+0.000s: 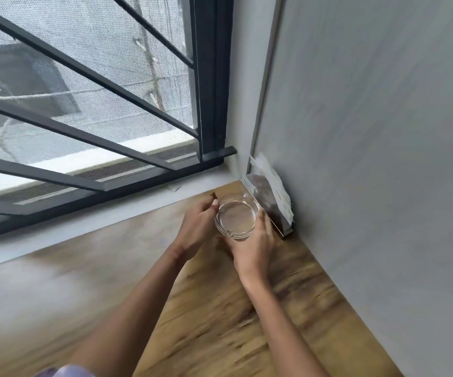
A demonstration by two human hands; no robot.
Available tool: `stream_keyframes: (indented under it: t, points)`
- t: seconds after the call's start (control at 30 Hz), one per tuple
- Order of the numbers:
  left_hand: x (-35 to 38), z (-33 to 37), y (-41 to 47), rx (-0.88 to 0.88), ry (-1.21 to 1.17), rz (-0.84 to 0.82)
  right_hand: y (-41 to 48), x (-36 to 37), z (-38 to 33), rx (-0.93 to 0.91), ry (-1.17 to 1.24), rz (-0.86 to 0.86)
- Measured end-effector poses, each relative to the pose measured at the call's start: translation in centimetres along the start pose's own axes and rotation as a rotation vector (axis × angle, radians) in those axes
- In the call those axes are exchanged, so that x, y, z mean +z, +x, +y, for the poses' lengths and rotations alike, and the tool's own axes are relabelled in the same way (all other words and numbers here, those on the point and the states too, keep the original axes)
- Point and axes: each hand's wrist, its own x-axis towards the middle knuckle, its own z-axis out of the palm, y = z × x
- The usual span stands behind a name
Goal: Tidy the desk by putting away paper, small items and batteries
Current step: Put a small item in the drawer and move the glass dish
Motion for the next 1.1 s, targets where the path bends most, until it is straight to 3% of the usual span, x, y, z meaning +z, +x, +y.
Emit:
stream_keyframes:
  t: [0.63, 1.1]
  points:
    - [-2.4, 3.8, -10.9, 0.041, 0.167, 0.05, -5.5, -3.9, -4.5, -0.221, 0.016, 0.008]
    - [-9.6, 5.8, -31.7, 0.123, 0.37, 0.18, -22.9, -7.0, -10.8, -0.424, 0.046, -0.003]
